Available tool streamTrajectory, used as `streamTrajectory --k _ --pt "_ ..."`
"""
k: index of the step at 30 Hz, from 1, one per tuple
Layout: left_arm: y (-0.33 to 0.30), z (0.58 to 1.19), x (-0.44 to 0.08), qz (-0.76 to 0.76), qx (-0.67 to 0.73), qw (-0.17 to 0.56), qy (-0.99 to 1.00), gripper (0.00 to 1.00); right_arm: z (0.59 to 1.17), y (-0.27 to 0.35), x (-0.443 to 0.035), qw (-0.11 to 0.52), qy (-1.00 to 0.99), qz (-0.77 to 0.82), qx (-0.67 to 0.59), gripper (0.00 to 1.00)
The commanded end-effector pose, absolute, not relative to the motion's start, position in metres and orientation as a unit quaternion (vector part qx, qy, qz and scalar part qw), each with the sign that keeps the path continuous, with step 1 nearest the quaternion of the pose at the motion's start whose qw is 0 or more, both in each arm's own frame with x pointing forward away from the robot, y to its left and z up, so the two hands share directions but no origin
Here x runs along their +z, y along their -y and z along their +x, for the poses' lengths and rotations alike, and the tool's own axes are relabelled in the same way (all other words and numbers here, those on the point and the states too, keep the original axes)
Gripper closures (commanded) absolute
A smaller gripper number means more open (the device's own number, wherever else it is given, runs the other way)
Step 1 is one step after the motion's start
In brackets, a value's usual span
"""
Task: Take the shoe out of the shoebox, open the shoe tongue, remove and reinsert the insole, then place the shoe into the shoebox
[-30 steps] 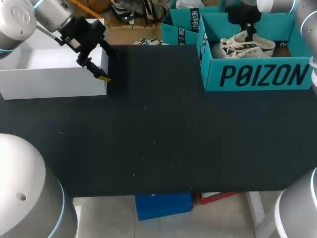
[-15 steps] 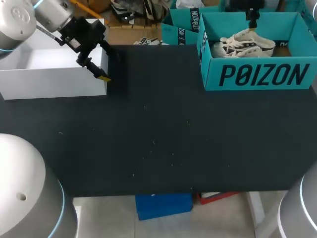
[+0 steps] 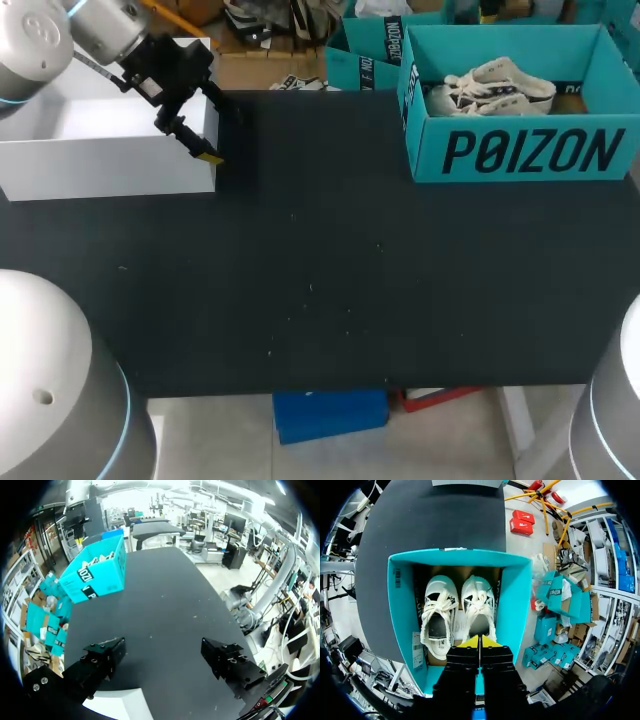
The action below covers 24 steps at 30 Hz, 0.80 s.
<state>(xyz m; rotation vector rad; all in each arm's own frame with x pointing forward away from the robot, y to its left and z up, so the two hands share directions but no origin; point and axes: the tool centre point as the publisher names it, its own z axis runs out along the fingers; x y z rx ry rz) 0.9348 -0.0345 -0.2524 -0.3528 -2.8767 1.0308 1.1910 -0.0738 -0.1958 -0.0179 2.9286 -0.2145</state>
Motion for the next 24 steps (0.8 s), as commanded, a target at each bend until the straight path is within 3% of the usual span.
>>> streamTrajectory --k 1,13,24 --pt "0.034 0.934 -0.252 -0.115 0.333 0.033 0.935 0.00 1.133 0.043 -0.124 0.156 -0.986 -0.001 -0.056 1.00" --pt "0.034 0.934 -0.252 -0.115 0.333 0.033 0.935 0.00 1.064 -0.020 -0.102 0.192 -0.979 -0.007 0.071 1.00" --pt "0.034 0.934 -0.252 -0.115 0.333 0.033 0.935 0.00 0.986 -0.047 -0.148 0.140 -0.985 -0.019 0.095 1.00"
